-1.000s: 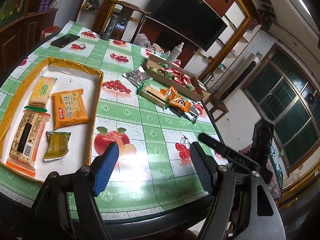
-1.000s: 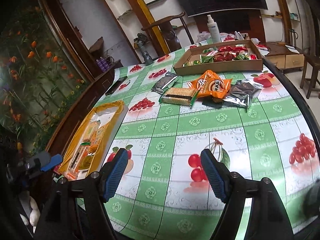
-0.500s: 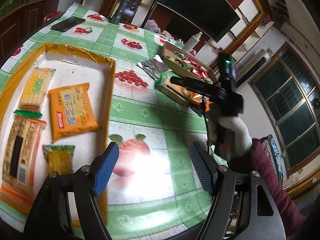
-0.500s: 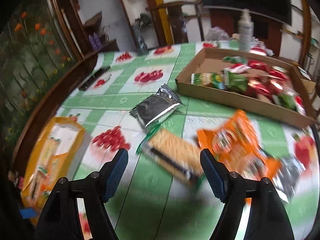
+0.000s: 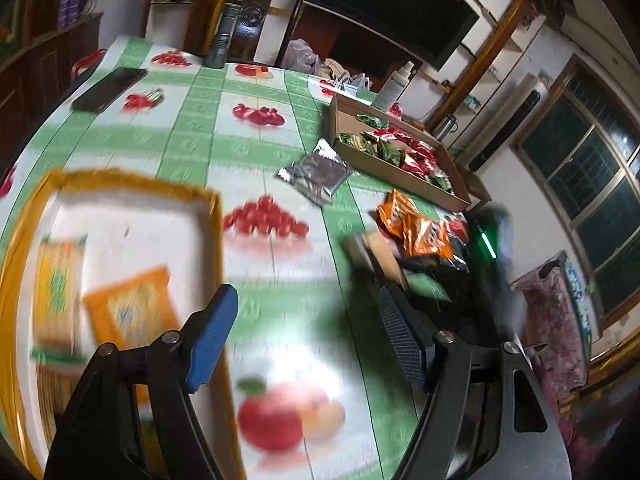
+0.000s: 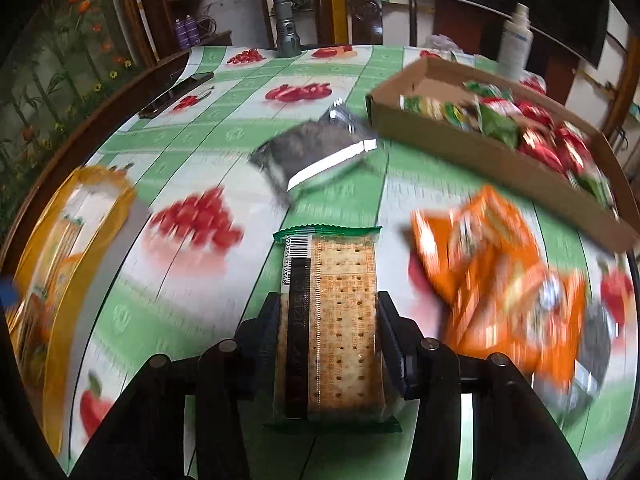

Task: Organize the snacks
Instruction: 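Grasp the silver foil bag with the left tool while the right tool grasps a cracker pack, then lower the silver foil bag into the white tray and open the left tool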

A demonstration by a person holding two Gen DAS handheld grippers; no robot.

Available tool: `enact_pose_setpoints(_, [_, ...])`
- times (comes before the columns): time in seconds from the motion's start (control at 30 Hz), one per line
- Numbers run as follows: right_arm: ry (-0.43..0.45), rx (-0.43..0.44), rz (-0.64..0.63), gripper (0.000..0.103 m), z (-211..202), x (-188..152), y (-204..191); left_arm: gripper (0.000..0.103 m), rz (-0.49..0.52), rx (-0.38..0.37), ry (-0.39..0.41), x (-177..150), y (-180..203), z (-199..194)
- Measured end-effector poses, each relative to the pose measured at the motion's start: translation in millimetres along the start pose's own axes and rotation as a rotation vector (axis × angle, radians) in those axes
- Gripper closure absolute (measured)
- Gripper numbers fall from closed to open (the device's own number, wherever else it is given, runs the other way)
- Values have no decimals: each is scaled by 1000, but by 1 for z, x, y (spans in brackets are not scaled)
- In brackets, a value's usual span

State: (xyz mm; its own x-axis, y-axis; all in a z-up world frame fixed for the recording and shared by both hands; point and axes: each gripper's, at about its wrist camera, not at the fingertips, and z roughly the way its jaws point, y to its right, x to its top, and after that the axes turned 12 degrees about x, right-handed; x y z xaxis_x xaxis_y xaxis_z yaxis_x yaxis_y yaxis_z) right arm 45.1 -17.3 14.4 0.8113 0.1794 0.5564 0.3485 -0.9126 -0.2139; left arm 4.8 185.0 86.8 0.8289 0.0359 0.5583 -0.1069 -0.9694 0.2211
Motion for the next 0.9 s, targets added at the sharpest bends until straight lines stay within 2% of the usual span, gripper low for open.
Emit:
enact_pose_setpoints(0.13, [42,56,-8,55,-20,-31,-4,31,17,30,-33,36,17,45])
enact_pose_setpoints(0.27, [99,163,55,54,-26,-37,12,31,53,80,-30,67,40,90])
enact_pose_setpoints(0.43, [107,210,129,54,-27,-37,20,31,158,118,-29,97,67,139])
enact_pose_setpoints(0.53, [107,218,145,54,-28,-38,21,31,185,145,-57,106,71,164])
enact_pose_setpoints(0.6, [108,230,163,54,-29,-38,23,24,191,173,-59,108,72,176])
enact_pose_setpoints(0.67, [109,235,173,54,-31,-39,24,23,186,178,-85,106,71,186])
enact_pose_setpoints(0.7, [109,232,173,54,-31,-40,24,19,211,210,-61,104,76,187])
enact_pose_setpoints(0.73, [109,227,169,54,-31,-40,23,17,229,221,-70,102,79,189])
enact_pose_setpoints(0.83, [111,206,150,53,-29,-38,20,16,312,294,-64,93,92,191])
enact_pose_setpoints(0.87, [114,199,145,53,-28,-38,19,23,304,280,-66,92,92,189])
enact_pose_setpoints(0.9, [117,193,142,55,-28,-38,19,44,296,277,-58,90,91,184])
